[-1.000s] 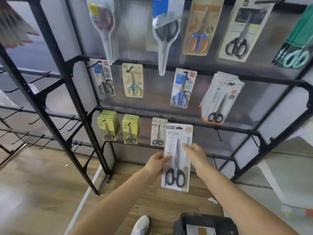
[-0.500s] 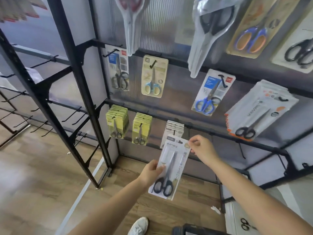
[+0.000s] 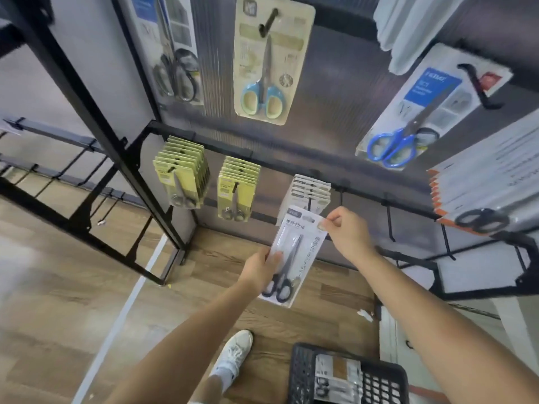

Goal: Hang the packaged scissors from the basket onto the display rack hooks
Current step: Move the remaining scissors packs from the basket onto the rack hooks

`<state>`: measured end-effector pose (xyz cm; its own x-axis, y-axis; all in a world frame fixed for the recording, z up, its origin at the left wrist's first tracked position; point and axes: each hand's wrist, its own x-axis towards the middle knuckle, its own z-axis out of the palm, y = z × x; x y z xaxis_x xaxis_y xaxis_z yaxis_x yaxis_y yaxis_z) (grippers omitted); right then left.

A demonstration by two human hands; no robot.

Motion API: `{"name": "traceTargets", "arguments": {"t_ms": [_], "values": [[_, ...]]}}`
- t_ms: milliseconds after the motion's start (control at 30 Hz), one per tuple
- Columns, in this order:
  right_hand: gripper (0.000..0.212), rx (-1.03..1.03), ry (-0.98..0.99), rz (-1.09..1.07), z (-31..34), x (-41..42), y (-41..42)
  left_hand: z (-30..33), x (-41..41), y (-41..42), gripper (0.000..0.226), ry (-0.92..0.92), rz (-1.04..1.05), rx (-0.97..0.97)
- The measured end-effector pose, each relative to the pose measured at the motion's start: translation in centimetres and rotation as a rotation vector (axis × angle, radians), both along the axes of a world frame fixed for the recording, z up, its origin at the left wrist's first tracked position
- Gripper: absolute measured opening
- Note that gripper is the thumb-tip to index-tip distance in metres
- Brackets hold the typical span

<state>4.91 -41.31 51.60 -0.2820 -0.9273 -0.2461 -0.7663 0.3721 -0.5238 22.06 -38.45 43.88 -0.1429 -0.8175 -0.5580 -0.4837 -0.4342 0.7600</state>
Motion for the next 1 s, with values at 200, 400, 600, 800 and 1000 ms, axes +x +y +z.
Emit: {"name": "traceTargets", "arguments": {"t_ms": [200, 400, 600, 800, 1000], "values": [[0.007, -0.038, 0.011, -0.031, -2.2, -0.7, -1.9, -2.2, -1.5, -2.0, 0.038, -0.025, -0.006, 0.003], [0.012, -0.063, 0.065, -0.028, -3.3, -1.3, -2.4, -4.3, -2.1, -3.1, 0.035, -0.013, -0.037, 0.007], [0.014, -0.123, 0.077, 0.029, -3.9, -1.7, -2.1, -6.1, -2.8, -3.8, 0.026, 0.017, -0.047, -0.022], [0.013, -0.139, 0.072, 0.022, -4.6, -1.8, -1.5, -6.4, -2.7, -3.4, 0.023, 0.075, -0.03, -0.045], [0.013, -0.168, 0.039, -0.006, -5.0, -2.1, -1.6, -6.7, -2.1, -3.8, 0.021, 0.096, 0.026, -0.096]]}}
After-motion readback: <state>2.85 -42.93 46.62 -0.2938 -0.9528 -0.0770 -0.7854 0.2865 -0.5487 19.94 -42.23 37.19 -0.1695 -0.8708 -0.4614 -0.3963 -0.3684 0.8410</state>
